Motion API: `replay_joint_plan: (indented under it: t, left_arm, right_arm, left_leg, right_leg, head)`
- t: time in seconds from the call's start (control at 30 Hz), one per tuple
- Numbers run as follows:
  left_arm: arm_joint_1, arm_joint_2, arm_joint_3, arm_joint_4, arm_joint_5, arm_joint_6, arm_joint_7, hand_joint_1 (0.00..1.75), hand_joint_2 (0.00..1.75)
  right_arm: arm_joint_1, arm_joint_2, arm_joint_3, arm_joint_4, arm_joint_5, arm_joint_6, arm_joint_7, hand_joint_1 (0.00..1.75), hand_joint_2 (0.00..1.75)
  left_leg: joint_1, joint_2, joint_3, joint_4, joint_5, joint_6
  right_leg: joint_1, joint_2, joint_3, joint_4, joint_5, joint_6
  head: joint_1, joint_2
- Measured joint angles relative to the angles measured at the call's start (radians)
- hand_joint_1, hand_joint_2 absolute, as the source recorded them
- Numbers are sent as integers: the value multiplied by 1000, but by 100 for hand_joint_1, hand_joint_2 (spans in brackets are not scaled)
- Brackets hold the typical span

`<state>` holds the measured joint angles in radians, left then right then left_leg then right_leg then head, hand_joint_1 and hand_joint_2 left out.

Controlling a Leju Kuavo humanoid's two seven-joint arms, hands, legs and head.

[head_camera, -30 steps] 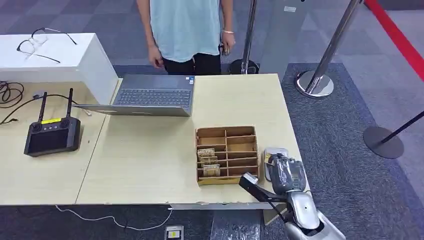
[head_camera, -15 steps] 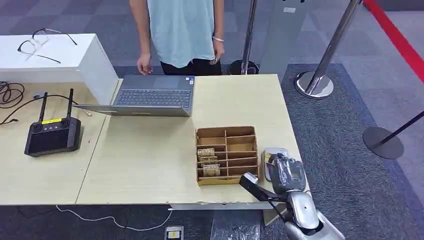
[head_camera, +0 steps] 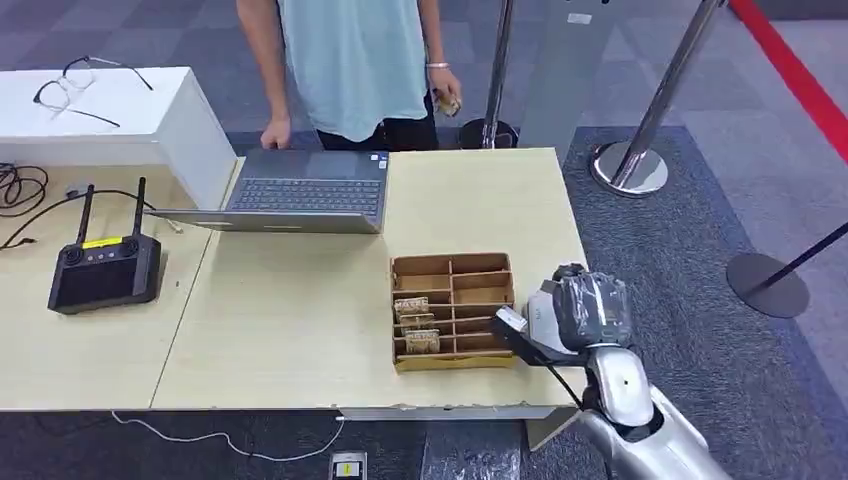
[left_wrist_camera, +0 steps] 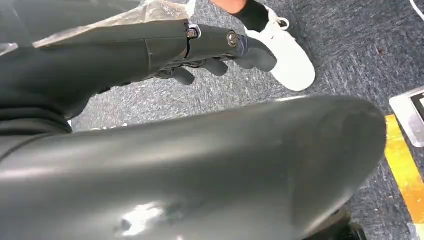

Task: Pass the card to the sensor for recognition and then transmit it.

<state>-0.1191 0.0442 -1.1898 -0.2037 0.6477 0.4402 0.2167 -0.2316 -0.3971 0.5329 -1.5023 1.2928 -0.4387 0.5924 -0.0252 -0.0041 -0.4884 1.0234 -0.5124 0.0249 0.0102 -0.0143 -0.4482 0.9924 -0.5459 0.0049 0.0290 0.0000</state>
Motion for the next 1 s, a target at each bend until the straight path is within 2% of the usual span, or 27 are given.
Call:
replay_joint_plan:
  t: [0.47,1.0]
  left_arm:
    - [-1,0,0,0,-9,0,-10,0,0]
    - [-2,0,0,0,-24,2,-26,0,0]
  right_arm:
    - [-138,2,8,-107,37,81,-25,175,175]
    - [-327,37,76,-111,9,160,-58,175,175]
  left_leg:
    - [0,0,-1,0,0,0]
    - [0,0,-2,0,0,0]
  right_leg:
    - [0,0,-1,1,0,0]
    - [0,0,-2,1,0,0]
  head:
    - [0,0]
    - [0,0]
